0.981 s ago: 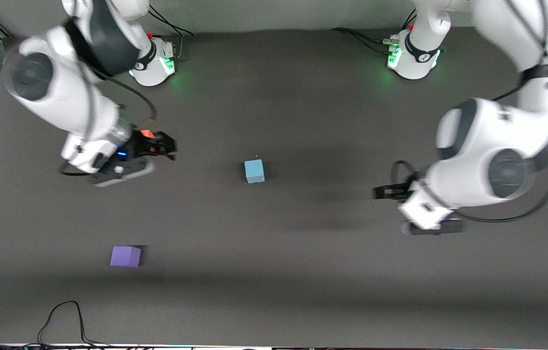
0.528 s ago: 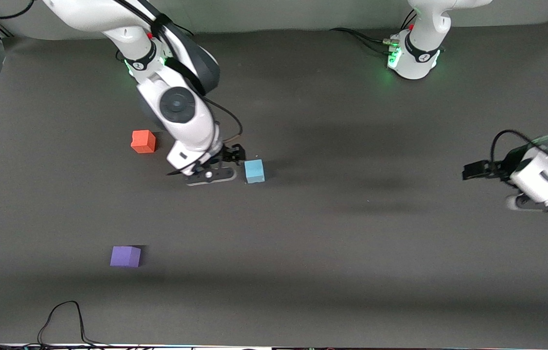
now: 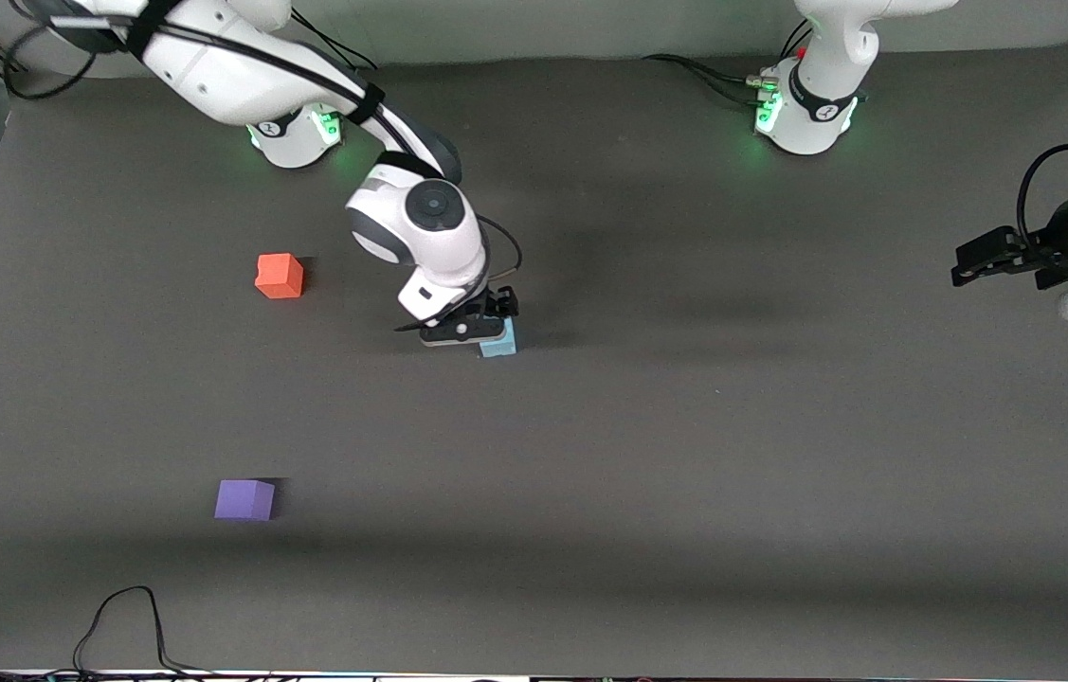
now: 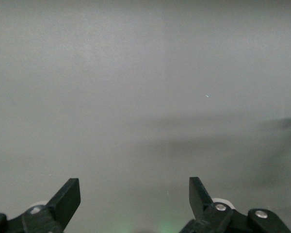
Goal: Place blue block between orange and purple blocks
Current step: 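Close the right gripper around the blue cube, then carry the blue cube with the right gripper toward the orange cube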
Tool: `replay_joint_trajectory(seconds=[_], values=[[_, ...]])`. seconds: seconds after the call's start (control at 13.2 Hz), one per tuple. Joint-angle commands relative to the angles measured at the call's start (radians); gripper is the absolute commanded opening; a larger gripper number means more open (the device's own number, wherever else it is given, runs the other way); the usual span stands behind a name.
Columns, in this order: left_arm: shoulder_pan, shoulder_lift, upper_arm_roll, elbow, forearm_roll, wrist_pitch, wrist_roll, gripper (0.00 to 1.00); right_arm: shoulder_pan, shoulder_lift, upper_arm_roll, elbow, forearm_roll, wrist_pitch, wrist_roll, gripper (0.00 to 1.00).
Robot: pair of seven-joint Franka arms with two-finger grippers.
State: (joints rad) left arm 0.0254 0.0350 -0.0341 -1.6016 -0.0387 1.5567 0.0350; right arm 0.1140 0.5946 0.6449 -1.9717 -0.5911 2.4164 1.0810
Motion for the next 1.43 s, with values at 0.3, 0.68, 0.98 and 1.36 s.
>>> replay_joint_trajectory(seconds=[0.3, 0.68, 0.98, 1.36], values=[[-0.104, 0.014, 0.074, 0.066, 0.025, -0.043, -0.010, 1.00, -0.007, 0.099, 0.012, 0.042, -0.076, 0.072, 0.082, 1.00], [-0.088, 0.011, 0.072, 0.062, 0.036, -0.072, -0.003, 1.00, -0.020, 0.082, 0.048, 0.065, -0.069, 0.043, 0.079, 1.00], [-0.093, 0.008, 0.066, 0.058, 0.089, -0.081, 0.013, 1.00, -0.020, 0.086, 0.047, 0.063, -0.069, 0.044, 0.079, 1.00], [-0.090, 0.011, 0.066, 0.058, 0.076, -0.079, 0.010, 1.00, -0.020, 0.097, 0.044, 0.051, -0.076, 0.044, 0.073, 0.46]])
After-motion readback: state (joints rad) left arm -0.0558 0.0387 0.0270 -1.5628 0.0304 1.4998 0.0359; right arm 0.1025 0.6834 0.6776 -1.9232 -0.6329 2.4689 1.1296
